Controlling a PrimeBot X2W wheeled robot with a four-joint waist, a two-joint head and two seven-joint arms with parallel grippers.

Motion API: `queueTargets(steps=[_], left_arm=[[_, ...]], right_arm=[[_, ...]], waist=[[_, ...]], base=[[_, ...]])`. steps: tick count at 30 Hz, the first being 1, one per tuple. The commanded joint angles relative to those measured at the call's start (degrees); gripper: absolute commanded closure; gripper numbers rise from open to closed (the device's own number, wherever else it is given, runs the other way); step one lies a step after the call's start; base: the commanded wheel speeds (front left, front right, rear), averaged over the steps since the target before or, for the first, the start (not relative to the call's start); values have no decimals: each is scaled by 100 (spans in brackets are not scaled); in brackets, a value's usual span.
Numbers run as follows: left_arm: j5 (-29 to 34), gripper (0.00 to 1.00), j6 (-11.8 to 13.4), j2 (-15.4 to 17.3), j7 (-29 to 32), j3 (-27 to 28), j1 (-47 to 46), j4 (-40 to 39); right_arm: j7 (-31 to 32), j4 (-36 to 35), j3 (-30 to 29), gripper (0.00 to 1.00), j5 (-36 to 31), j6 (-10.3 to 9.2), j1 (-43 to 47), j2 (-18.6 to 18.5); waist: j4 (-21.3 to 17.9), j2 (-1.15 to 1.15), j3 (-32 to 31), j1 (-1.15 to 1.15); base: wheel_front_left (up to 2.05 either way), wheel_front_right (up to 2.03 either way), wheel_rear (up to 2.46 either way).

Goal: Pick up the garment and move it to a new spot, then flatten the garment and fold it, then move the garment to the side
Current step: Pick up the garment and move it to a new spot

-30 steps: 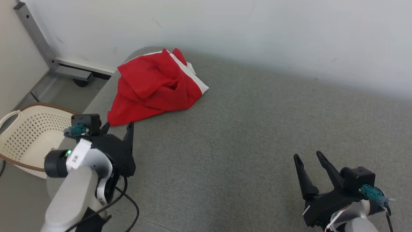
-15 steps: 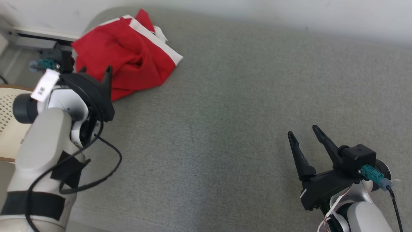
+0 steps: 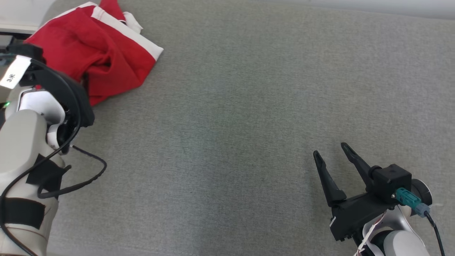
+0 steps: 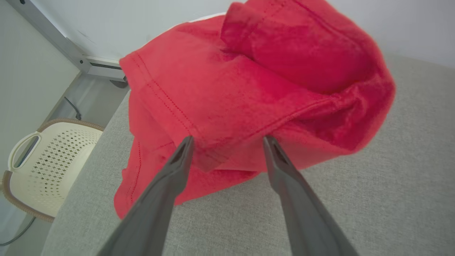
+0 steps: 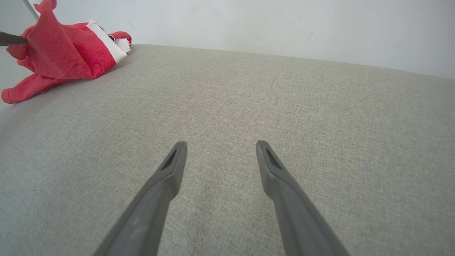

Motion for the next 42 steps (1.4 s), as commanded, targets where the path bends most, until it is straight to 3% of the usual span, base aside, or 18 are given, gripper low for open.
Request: queueTargets(steps=[1,12,13,14,15,28,42], left_arm=[[-42,0,17,39,3,10,-69,44],[-2,0,249,387,-529,52,-186,530],[38,8,280,409,-569,22,-205,567],[21,62,323,415,-624,32,-218,601],[37,100,346,418,-677,23,-229,627],[-57,100,193,236,-1049,-72,-357,888],[43,100,-127,43,-1456,-361,-634,701]], right_arm=[[22,-57,2,0,-65,0,35,-28],[317,-525,95,0,-258,0,185,-27],[327,-558,84,0,-277,0,191,-27],[338,-587,66,0,-295,0,205,-27],[343,-615,46,0,-295,0,226,-28],[225,-357,129,0,-9,0,191,-27],[-323,542,329,0,625,0,213,-27]], waist=[[-117,-1,63,-1],[-607,-1,252,-1],[-637,-1,264,-1],[-663,-1,270,-1],[-675,-1,276,-1],[-585,-1,-124,-1],[-726,-1,-1411,-1]], base=[[0,0,0],[0,0,0],[0,0,0],[0,0,0],[0,0,0],[0,0,0],[0,0,0]])
